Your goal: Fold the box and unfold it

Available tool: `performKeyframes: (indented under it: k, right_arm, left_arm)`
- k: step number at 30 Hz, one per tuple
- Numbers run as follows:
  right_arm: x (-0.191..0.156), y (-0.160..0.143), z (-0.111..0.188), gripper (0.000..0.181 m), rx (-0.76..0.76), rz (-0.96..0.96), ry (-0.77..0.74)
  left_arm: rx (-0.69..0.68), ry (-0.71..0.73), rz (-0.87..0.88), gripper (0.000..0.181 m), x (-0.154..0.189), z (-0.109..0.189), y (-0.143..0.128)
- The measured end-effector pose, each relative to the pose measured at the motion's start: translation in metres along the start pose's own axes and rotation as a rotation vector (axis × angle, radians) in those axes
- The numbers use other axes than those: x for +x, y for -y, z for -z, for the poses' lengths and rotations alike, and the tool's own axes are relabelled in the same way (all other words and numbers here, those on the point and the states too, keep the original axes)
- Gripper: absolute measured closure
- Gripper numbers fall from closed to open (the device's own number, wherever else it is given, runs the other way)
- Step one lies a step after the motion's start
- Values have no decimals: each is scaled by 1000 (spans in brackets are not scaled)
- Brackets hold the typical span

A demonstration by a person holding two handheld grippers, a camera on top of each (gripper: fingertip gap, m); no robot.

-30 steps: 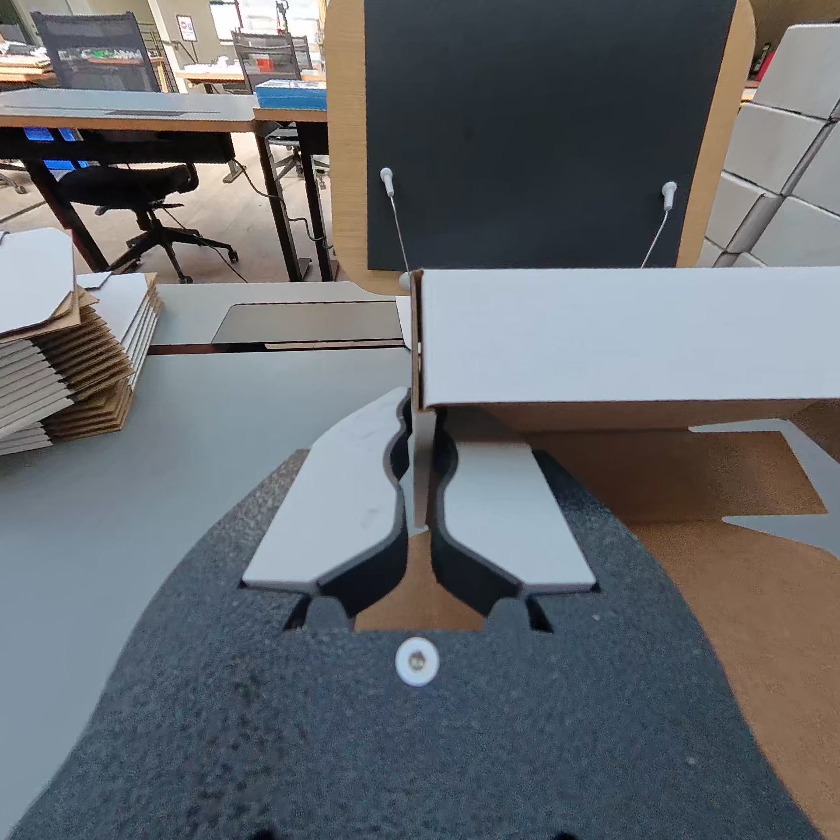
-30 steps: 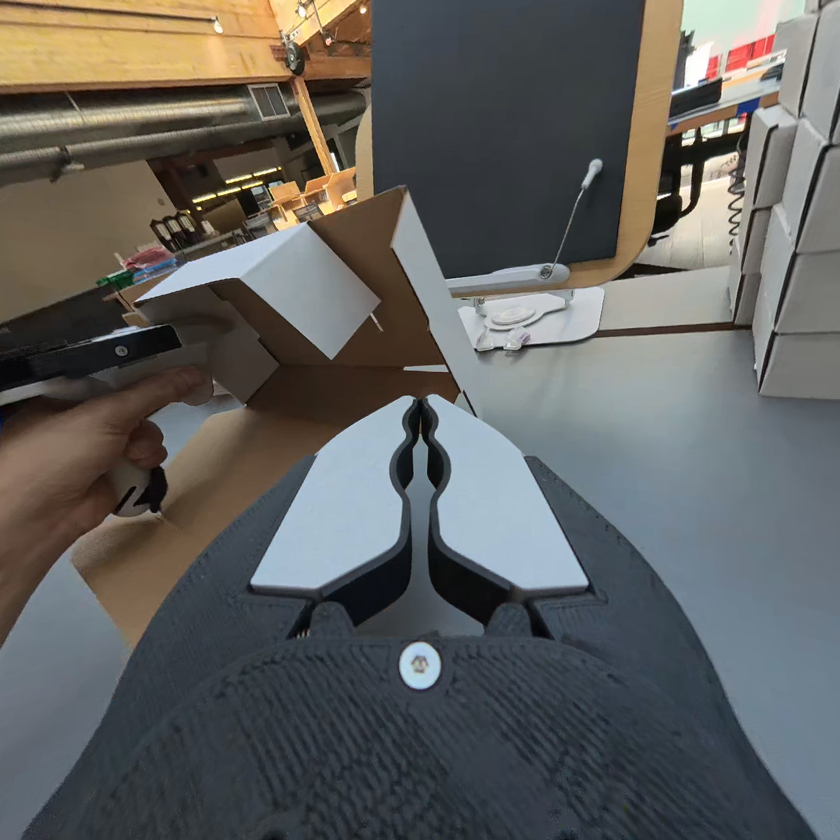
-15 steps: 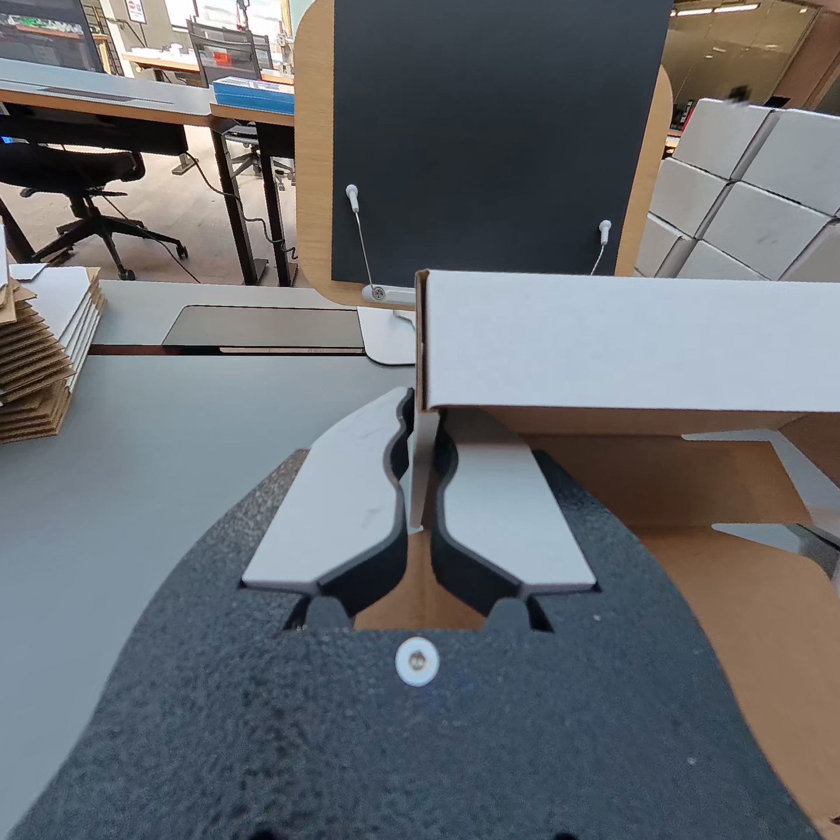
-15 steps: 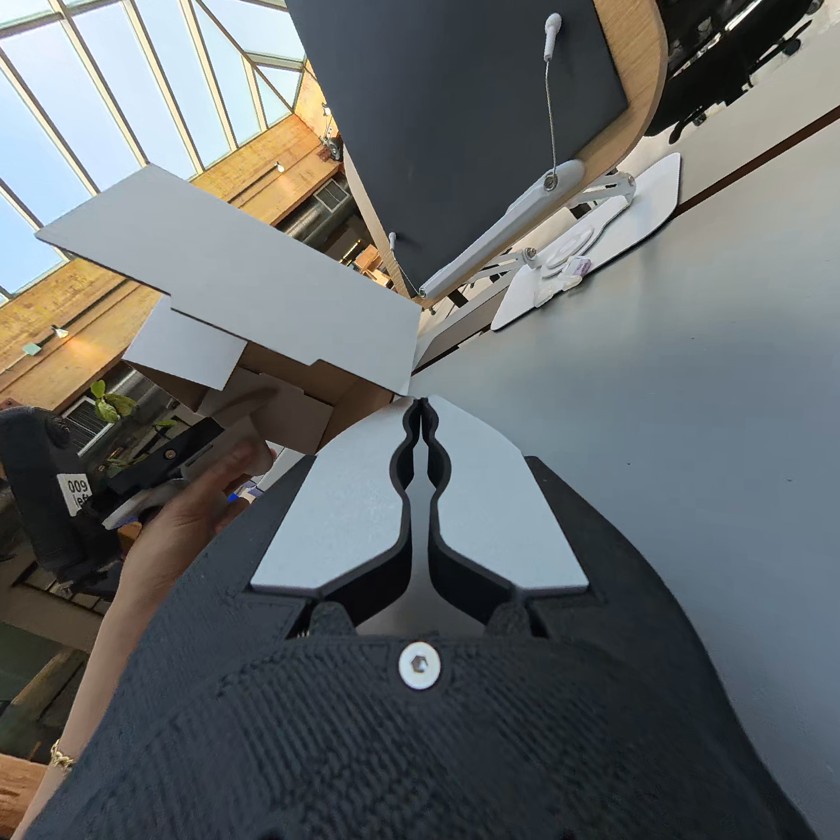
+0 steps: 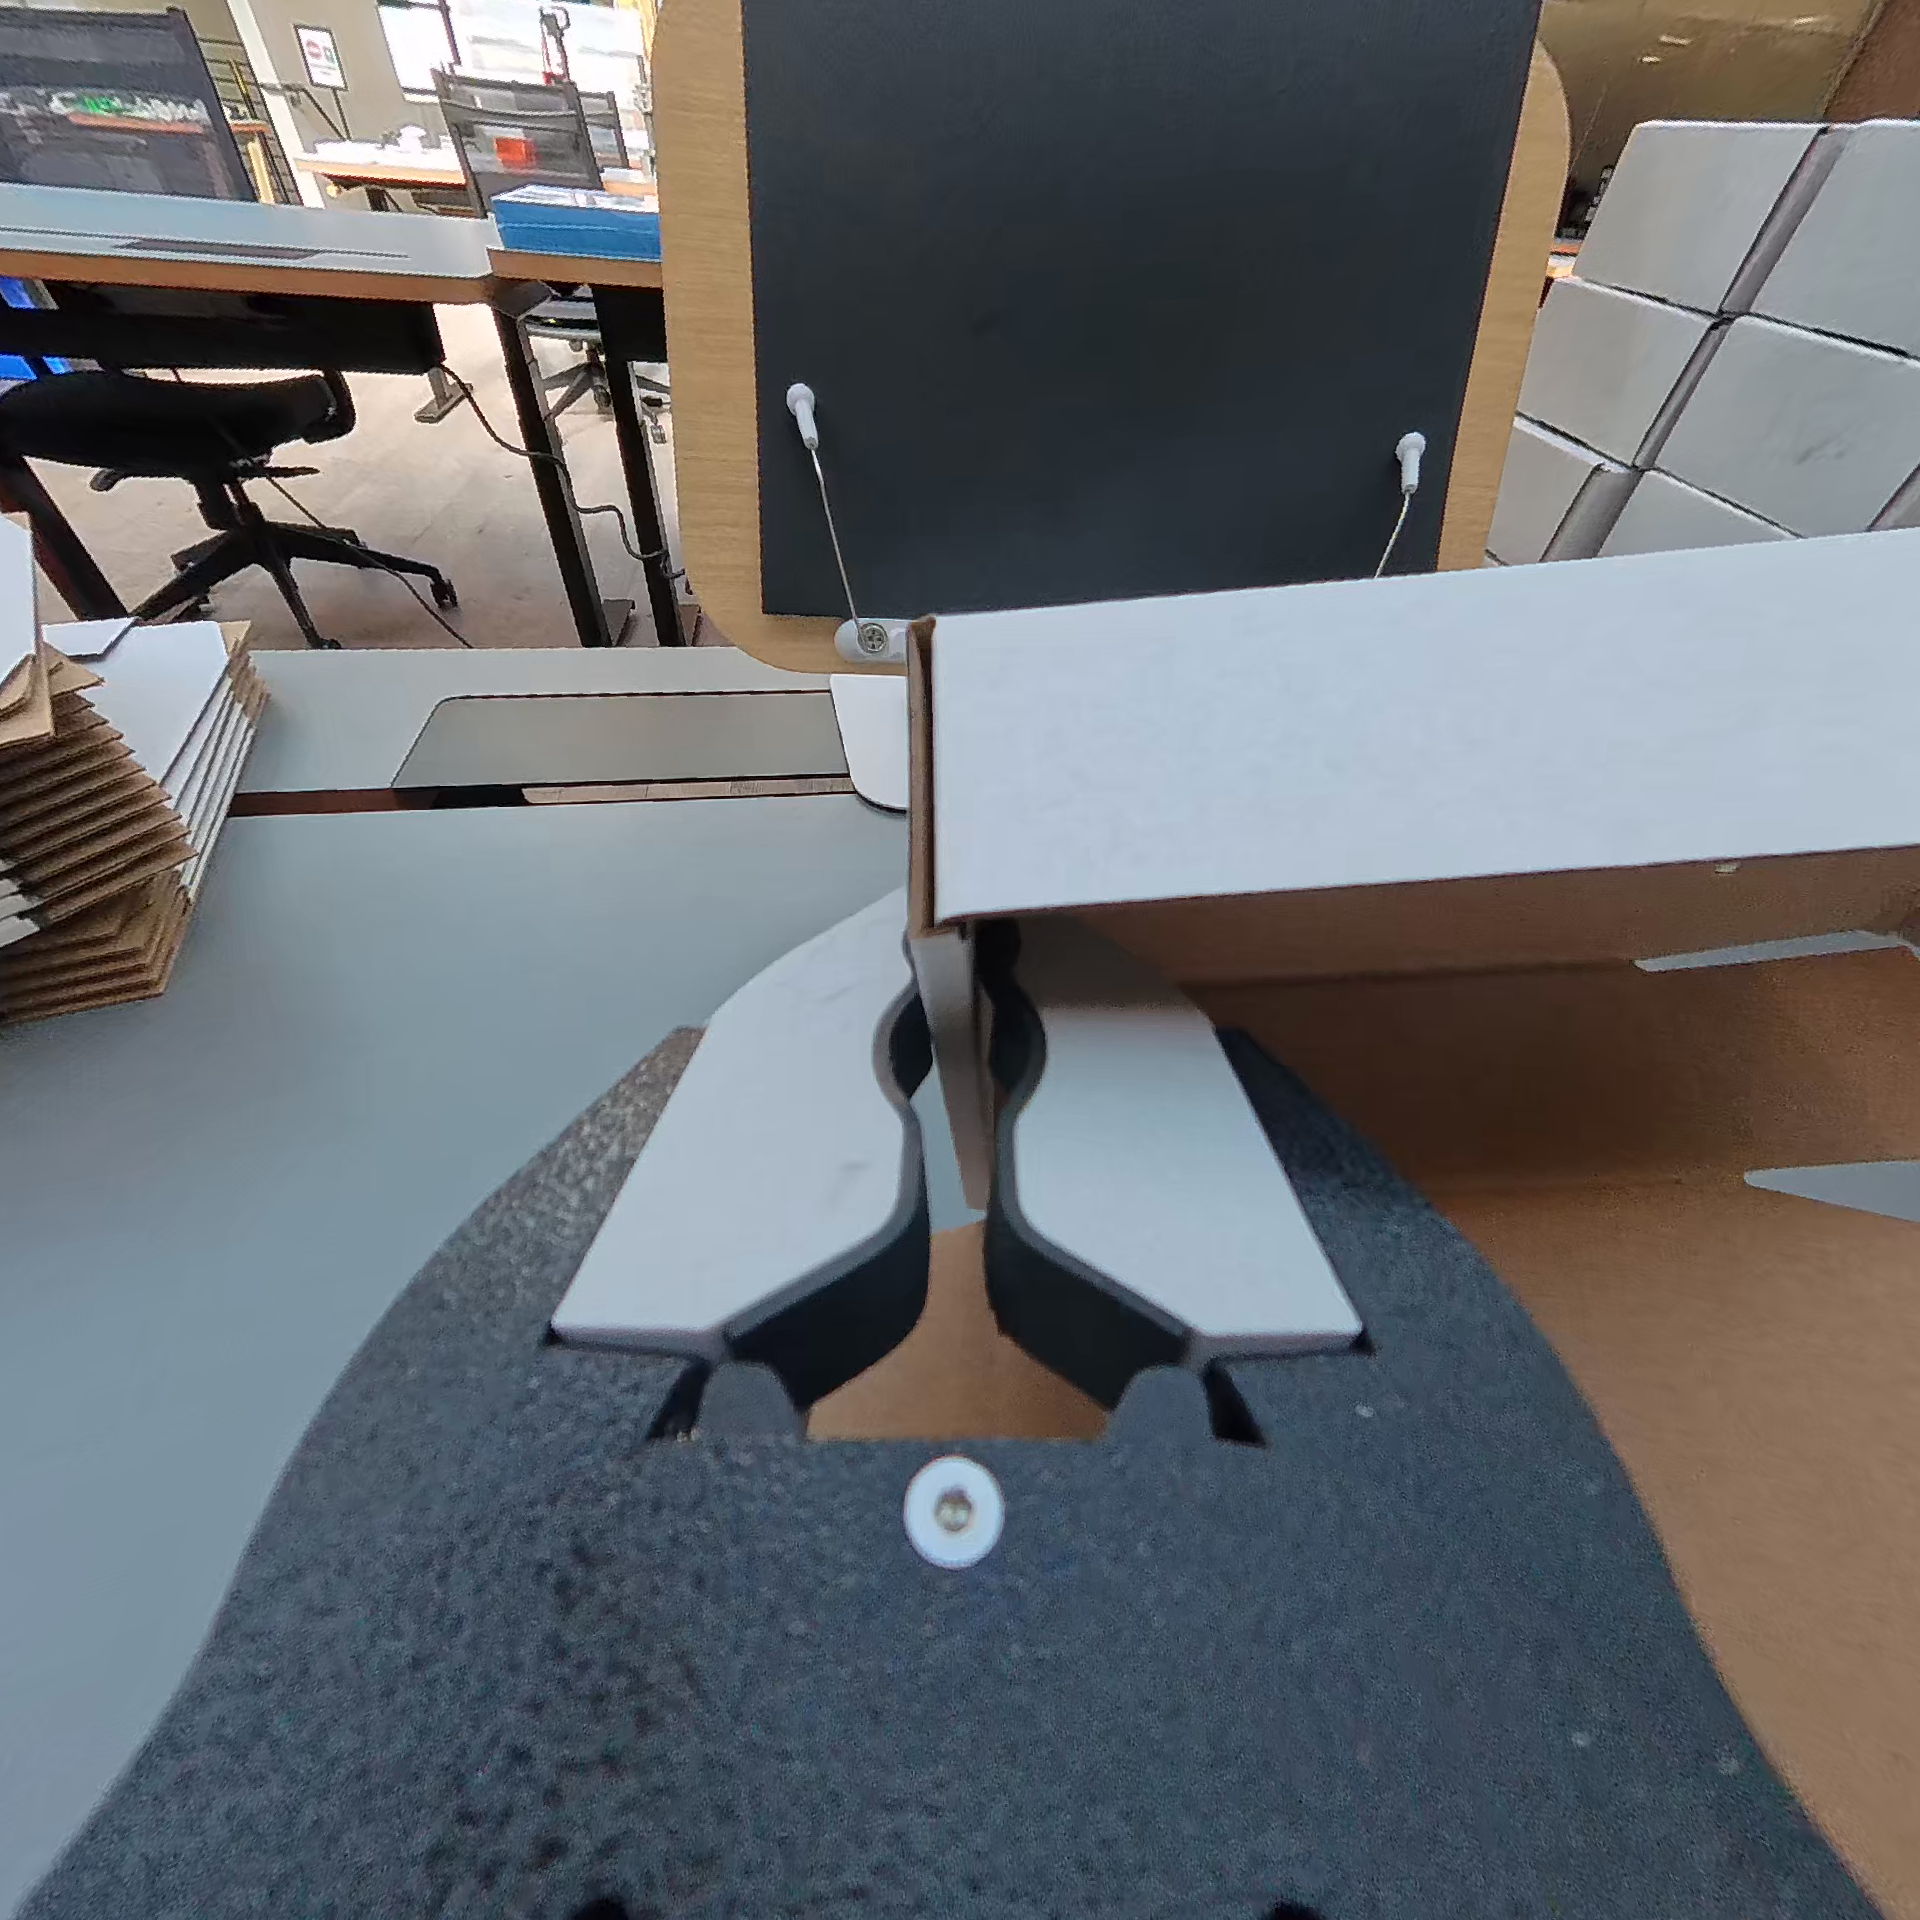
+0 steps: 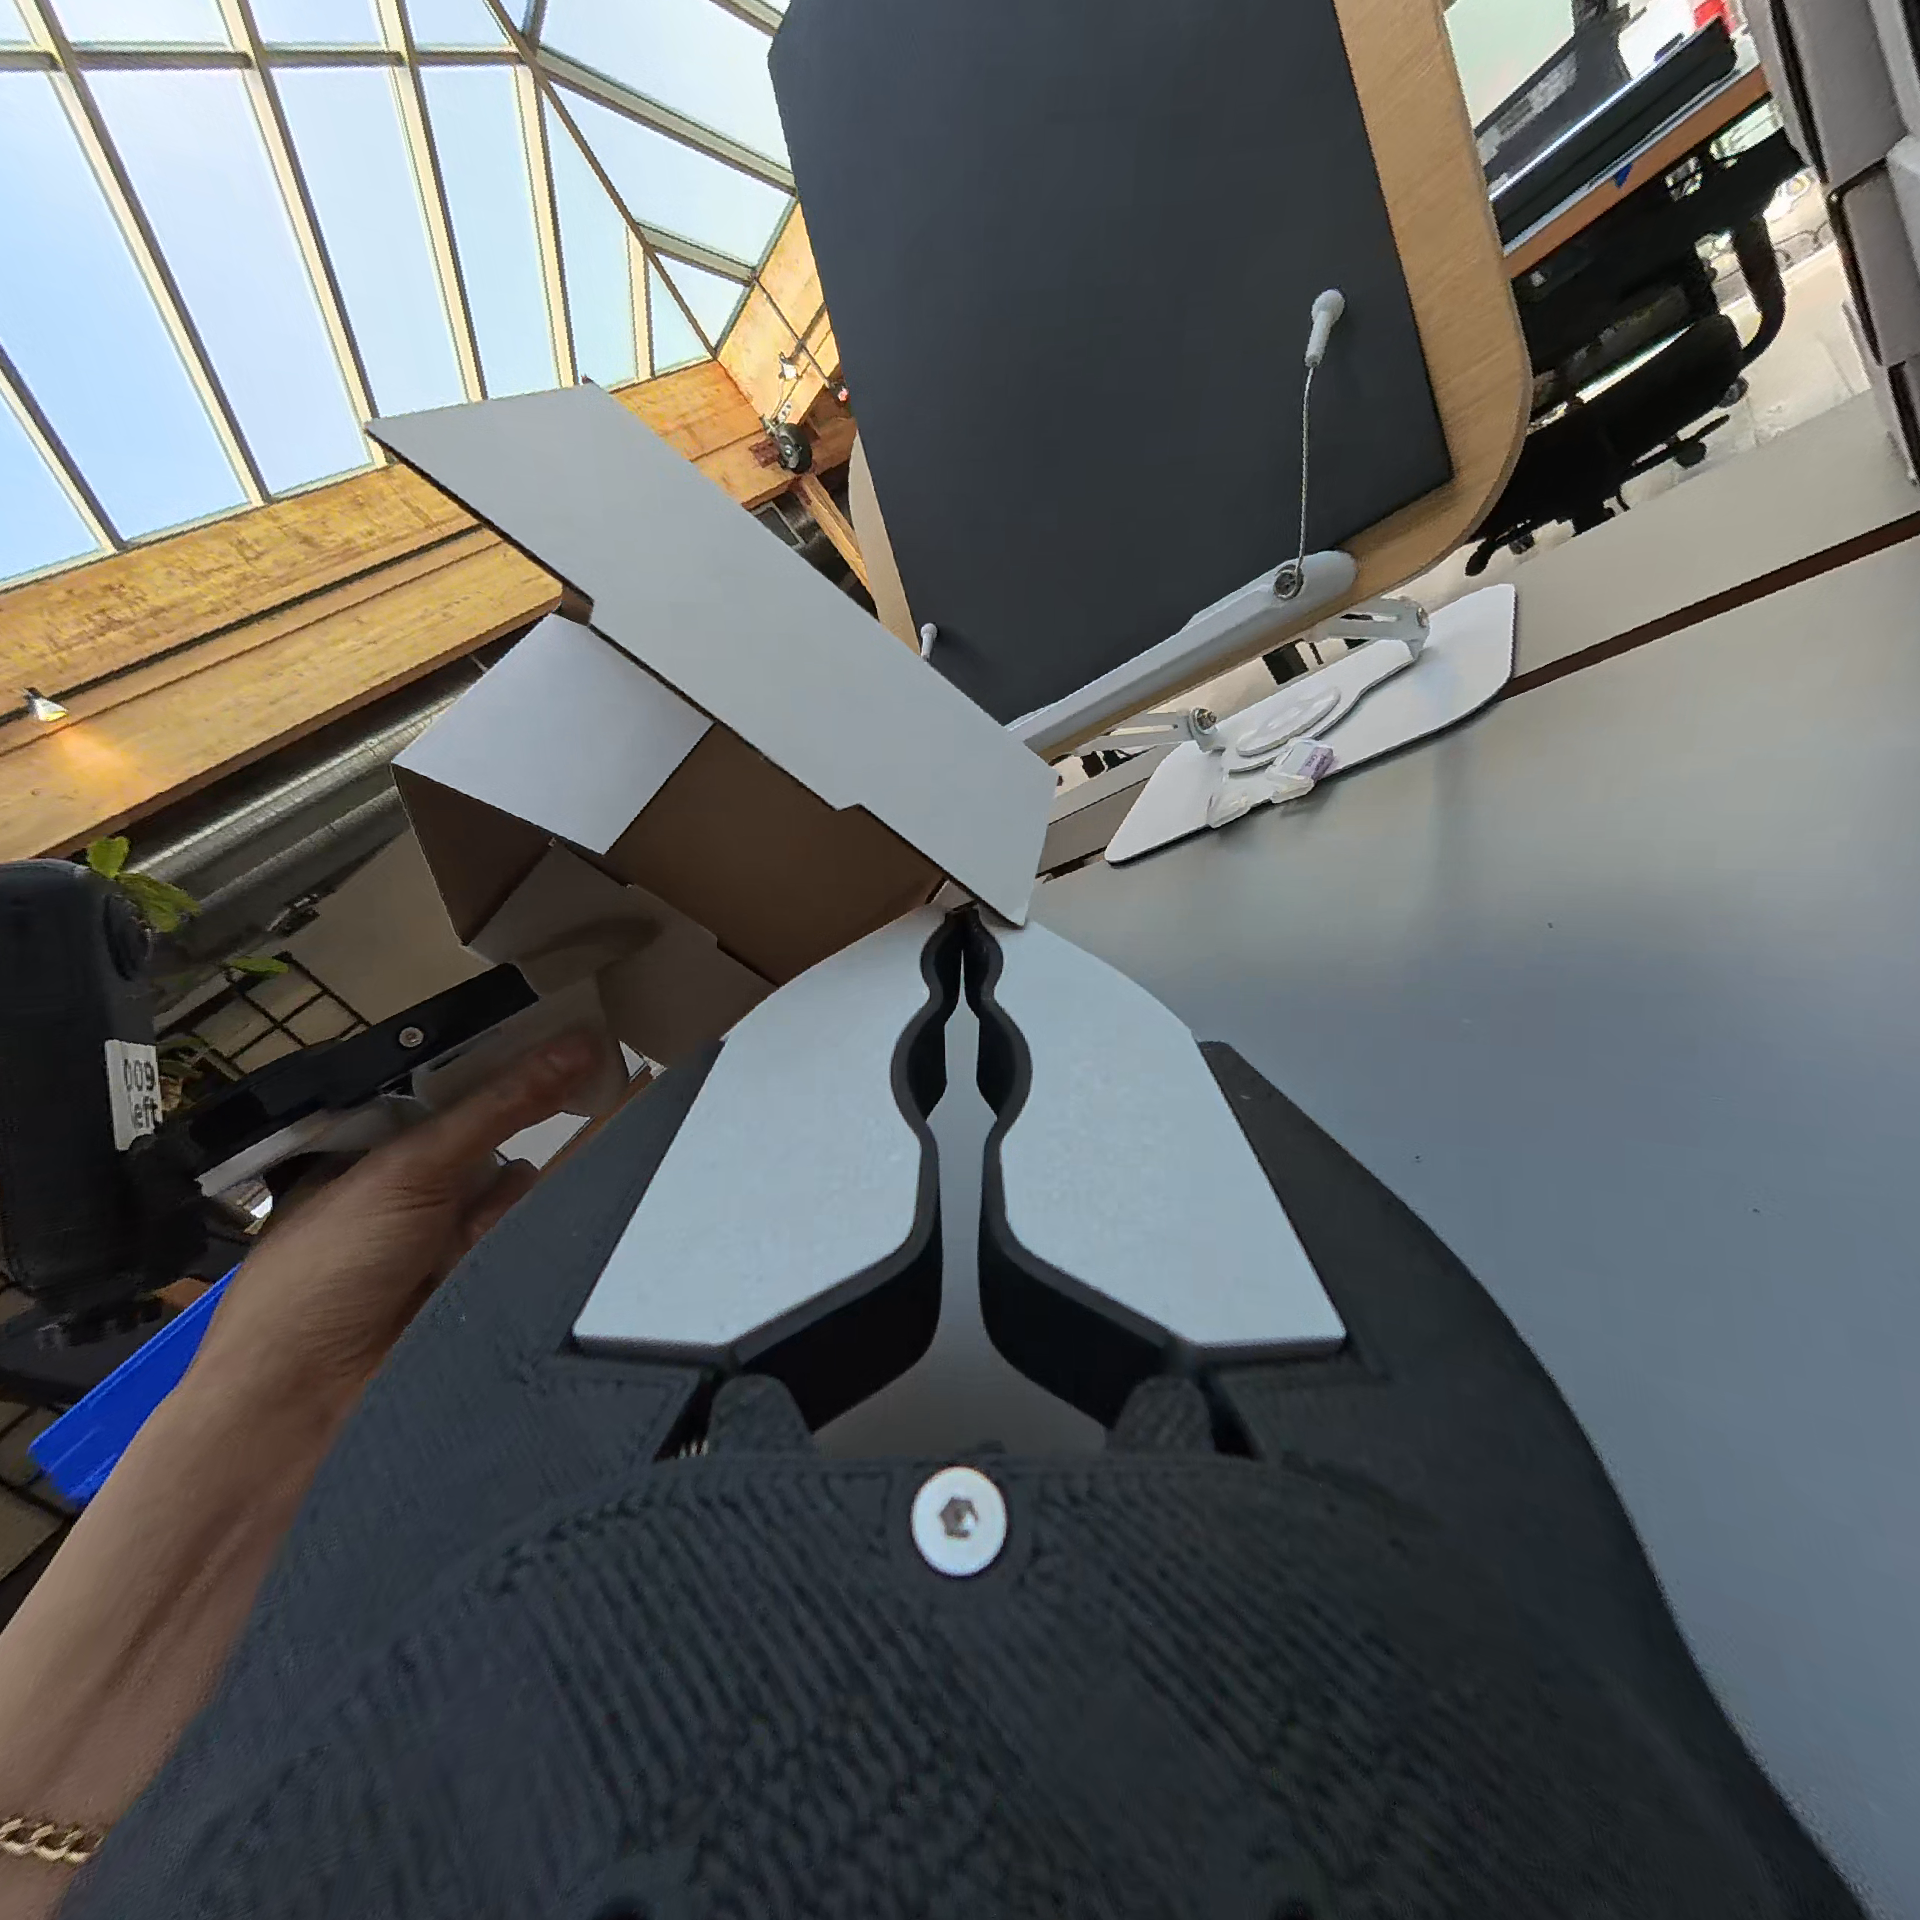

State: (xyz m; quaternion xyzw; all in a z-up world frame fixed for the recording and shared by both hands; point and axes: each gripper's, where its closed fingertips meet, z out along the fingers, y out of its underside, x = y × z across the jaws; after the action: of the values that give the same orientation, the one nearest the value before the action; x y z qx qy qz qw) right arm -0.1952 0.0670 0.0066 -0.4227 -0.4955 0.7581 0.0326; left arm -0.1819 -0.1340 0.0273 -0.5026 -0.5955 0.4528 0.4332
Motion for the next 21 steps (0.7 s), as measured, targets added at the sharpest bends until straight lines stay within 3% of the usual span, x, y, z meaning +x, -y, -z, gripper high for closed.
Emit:
performKeyframes:
  k: [6,12,16,21]
  right_arm:
    - [-3,-5,1,181,-29,129,-12]
    - [-11,-19,-1,181,-147,450,-64]
    - [-15,-29,-6,181,-198,748,-151]
    - [-20,-45,-13,181,-281,1253,-230]
  left_arm:
    - [0,10,-60,175,3,0,-8]
    - [-5,8,-46,176,6,1,-8]
    - [-27,1,-25,176,13,-2,-13]
    - [-56,2,64,174,8,-2,-17]
